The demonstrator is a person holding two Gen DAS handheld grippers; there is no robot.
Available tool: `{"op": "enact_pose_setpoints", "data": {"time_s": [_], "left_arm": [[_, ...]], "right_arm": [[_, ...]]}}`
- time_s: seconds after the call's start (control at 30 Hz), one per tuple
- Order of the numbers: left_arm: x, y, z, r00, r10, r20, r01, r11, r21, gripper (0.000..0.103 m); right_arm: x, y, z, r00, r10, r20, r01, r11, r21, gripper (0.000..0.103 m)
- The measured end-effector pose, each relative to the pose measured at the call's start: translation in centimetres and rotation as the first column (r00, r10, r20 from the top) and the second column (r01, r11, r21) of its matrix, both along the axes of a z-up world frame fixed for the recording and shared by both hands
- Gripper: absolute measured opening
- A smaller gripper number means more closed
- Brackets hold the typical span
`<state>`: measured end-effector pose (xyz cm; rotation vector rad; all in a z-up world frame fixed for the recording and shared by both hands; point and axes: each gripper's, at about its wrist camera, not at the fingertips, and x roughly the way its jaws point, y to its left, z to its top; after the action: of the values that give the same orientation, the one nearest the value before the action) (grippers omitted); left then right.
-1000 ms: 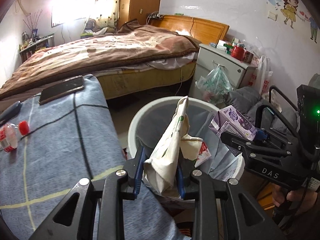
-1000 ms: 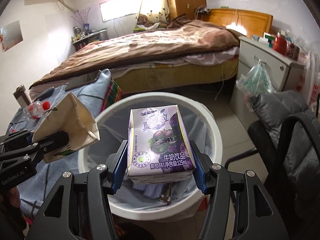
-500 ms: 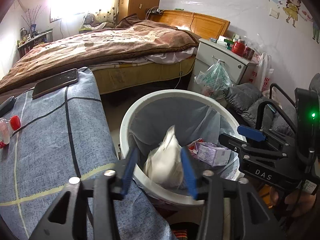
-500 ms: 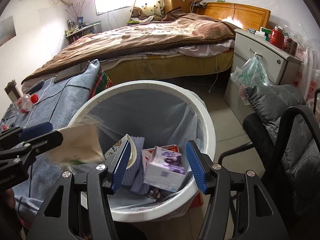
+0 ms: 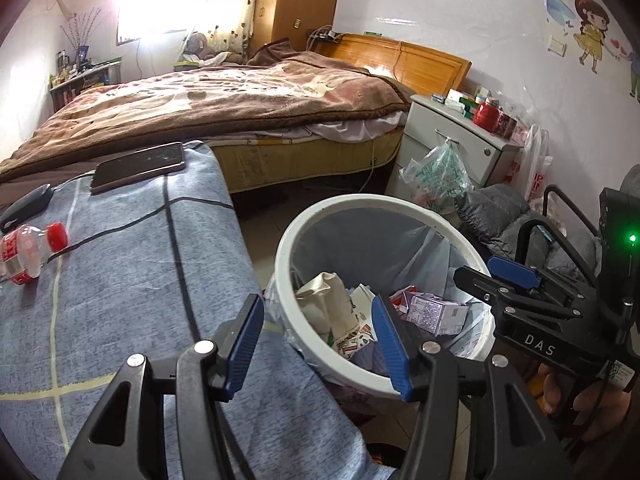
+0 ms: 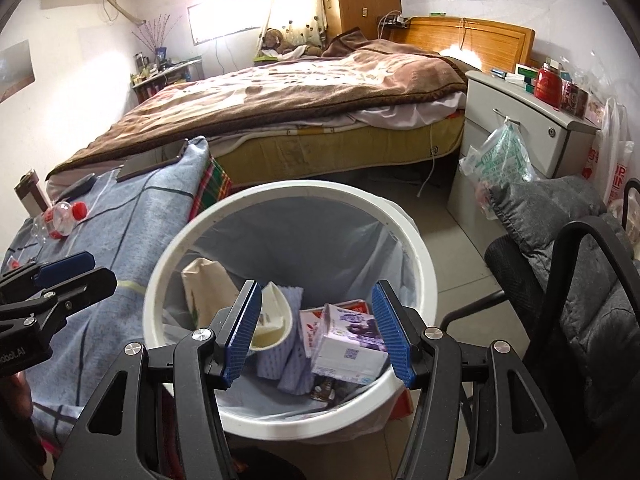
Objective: Collect trash
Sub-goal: 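Move both tools back over the bed toward the remaining trash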
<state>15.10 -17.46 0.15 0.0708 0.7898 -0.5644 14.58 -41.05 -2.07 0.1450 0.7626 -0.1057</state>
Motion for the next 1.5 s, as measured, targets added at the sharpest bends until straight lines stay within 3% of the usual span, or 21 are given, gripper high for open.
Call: {"op": "enact_pose_setpoints", "data": {"time_s": [0.53, 1.07, 1.37, 1.5], "left_arm": [[-0.6, 6.8, 1.5, 0.992, 0.113, 0.053, -0.113, 0.994, -0.008, 0.059], [-0.7, 15.6, 2.3, 0.961, 0.259, 0.095, -0.259, 0.966, -0.016, 0.059], [-0.2, 21.8, 2.0, 0.921, 0.377, 0.095, -0.377, 0.926, -0.020, 0.062], [0.0, 25.4, 1.6, 0.891, 0.445, 0.086, -0.445, 0.895, -0.021, 0.065]], "right_arm": [[0.4, 4.4, 1.1, 0.996, 0.078, 0.048, -0.078, 0.997, 0.004, 0.059], [1.9, 11.2, 1.9, 0.978, 0.197, 0.070, -0.199, 0.980, 0.011, 0.059], [3.1, 15.7, 2.2, 0.958, 0.276, 0.077, -0.278, 0.960, 0.020, 0.059], [4.0, 18.1, 2.2, 0.946, 0.316, 0.075, -0.318, 0.948, 0.011, 0.059]]}}
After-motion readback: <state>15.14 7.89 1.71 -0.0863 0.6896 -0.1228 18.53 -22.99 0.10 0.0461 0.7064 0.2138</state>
